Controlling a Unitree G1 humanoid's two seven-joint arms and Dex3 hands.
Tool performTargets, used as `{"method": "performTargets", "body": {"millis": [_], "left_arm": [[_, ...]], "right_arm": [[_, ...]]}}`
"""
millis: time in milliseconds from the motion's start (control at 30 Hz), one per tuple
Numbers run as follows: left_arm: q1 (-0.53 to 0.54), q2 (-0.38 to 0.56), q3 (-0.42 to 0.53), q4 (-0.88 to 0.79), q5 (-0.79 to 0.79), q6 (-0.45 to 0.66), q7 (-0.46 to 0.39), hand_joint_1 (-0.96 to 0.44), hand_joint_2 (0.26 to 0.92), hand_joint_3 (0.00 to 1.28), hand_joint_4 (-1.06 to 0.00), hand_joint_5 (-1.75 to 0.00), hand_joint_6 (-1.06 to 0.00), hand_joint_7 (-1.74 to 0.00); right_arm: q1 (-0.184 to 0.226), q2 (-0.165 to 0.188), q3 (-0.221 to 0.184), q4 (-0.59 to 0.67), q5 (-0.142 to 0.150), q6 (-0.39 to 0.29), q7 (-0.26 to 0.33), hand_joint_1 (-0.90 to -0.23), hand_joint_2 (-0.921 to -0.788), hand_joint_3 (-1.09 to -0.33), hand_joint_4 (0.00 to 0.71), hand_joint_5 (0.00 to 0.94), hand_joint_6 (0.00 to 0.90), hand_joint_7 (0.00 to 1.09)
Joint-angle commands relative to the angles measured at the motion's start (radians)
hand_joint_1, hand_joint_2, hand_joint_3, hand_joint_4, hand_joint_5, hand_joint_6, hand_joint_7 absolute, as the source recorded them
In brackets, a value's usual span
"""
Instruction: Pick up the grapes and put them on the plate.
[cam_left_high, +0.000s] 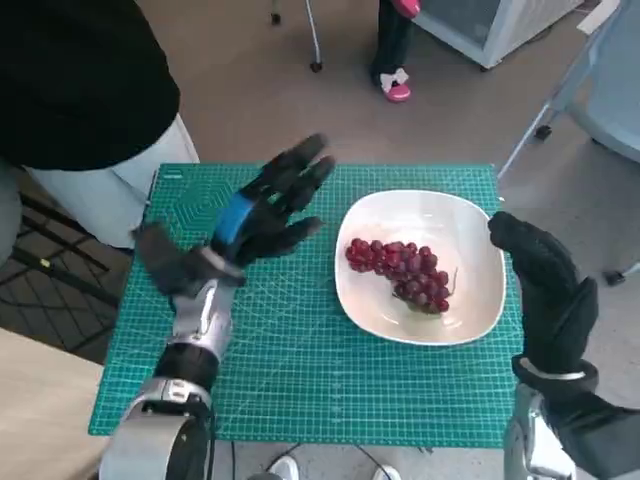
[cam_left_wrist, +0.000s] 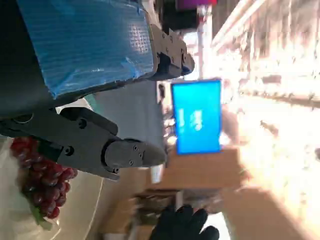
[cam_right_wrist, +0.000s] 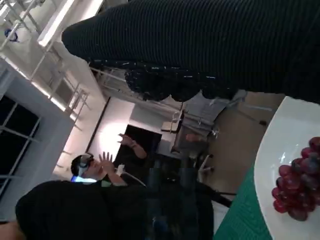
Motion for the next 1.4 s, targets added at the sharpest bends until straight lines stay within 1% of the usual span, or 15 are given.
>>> {"method": "performTargets", "body": {"millis": [33, 300, 500, 933, 1400], "left_arm": [[0.050, 0.001, 0.047, 0.004, -0.041, -0.045, -0.039, -0.60, 0.921, 0.45, -0.14, -0.01, -0.26, -0.01], [0.108, -0.003, 0.102, -0.019, -0.087, -0.060, -0.067, -0.64, 0.921, 0.41, -0.21, -0.03, -0.31, -0.02], [0.134, -0.010, 0.117, -0.039, -0.104, -0.046, -0.076, -0.65, 0.921, 0.39, -0.24, -0.03, -0.33, -0.03], [0.169, -0.003, 0.107, -0.060, -0.101, -0.051, -0.096, -0.63, 0.921, 0.37, -0.25, -0.01, -0.35, -0.02], [0.171, 0.004, 0.099, -0.070, -0.100, -0.039, -0.111, -0.61, 0.921, 0.37, -0.24, -0.01, -0.35, -0.02]], "right_arm": [[-0.015, -0.004, 0.000, 0.045, 0.012, -0.001, 0.023, -0.631, -0.921, -0.866, 0.394, 0.001, 0.210, 0.14], [-0.047, 0.001, 0.005, 0.093, 0.020, -0.017, 0.050, -0.613, -0.921, -0.873, 0.396, 0.001, 0.212, 0.14], [-0.067, 0.006, 0.009, 0.116, 0.021, -0.022, 0.066, -0.622, -0.921, -0.871, 0.398, 0.002, 0.214, 0.14], [-0.095, 0.009, 0.016, 0.149, 0.028, -0.020, 0.092, -0.635, -0.921, -0.860, 0.399, 0.002, 0.217, 0.14], [-0.104, 0.006, 0.018, 0.144, 0.031, -0.005, 0.099, -0.628, -0.921, -0.862, 0.398, 0.001, 0.210, 0.13]]}}
